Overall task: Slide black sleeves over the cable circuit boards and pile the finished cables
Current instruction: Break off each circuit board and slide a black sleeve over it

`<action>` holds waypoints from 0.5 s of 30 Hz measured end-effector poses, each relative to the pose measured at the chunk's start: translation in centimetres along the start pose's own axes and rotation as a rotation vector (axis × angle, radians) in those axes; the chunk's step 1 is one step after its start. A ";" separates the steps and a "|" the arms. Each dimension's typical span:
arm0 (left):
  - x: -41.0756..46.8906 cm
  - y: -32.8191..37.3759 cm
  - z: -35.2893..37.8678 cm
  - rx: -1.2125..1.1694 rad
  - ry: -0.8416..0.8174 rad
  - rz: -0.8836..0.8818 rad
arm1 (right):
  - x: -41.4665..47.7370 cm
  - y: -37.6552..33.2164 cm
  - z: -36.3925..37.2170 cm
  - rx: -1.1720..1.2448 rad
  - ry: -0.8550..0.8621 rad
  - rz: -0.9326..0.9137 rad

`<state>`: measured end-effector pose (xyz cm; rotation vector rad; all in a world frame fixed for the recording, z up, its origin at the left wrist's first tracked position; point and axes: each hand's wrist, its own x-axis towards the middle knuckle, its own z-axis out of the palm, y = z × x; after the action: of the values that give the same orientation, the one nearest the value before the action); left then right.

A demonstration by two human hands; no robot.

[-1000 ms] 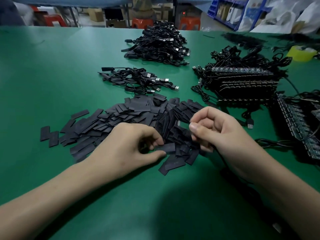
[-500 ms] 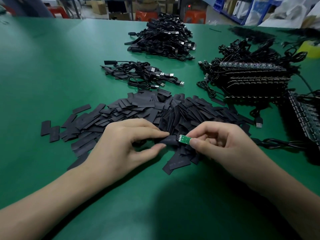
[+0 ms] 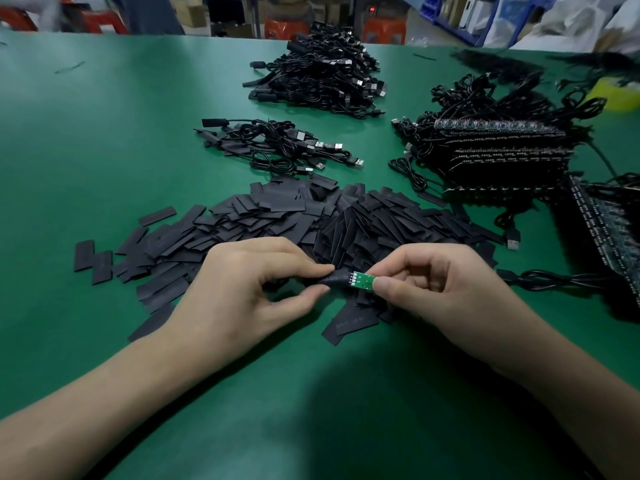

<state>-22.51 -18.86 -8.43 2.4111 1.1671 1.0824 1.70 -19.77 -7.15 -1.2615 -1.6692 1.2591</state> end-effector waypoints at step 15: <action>-0.3 -0.2 0.6 0.124 -0.033 0.122 | -0.1 0.4 0.0 -0.086 0.001 -0.048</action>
<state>-22.30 -18.94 -9.07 2.6146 1.1206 1.0291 1.80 -19.87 -7.51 -1.2649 -1.7589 1.1687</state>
